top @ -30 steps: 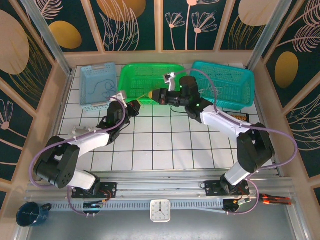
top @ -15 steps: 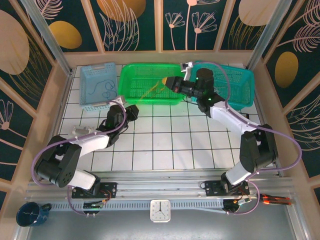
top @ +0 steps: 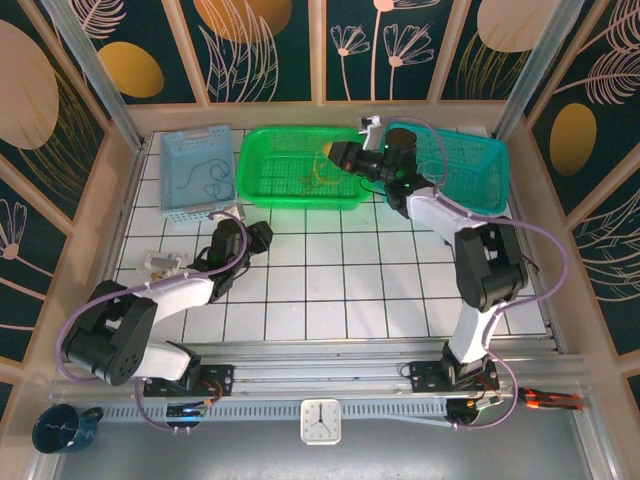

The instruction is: Untangle the cables

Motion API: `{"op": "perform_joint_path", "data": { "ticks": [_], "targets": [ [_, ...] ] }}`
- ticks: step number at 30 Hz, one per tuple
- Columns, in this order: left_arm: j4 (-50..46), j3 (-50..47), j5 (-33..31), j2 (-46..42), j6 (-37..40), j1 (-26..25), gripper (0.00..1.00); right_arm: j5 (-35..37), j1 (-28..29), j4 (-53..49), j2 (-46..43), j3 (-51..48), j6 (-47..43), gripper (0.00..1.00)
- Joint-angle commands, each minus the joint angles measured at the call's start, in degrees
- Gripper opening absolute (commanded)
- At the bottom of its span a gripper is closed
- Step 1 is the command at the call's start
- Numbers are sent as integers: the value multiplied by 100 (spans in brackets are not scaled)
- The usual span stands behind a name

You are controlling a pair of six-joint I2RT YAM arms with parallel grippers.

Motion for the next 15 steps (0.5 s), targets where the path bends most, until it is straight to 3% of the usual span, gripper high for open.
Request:
{"op": "perform_joint_path", "data": {
  "ticks": [1,3,4,7,11,15],
  "targets": [
    [-168,-63,-179,-346,131,26,42,7,-16,250,443,362,-28,0],
    [-226,-68,-171,-489,147,48,47,40,-24,100,722,577,-121,0],
    [-256,-72,-164,-555,168,67,51,63,-23,-60,867,726,-200,8],
    [-352,-35,-88,-740,214,131,68,253,-20,-477,1073,994,-491,50],
    [-557,87,-8,-960,311,261,98,550,-28,-867,904,1020,-834,84],
    [-636,159,167,-1172,352,534,99,699,-39,-1118,456,815,-1048,93]
  ]
}}
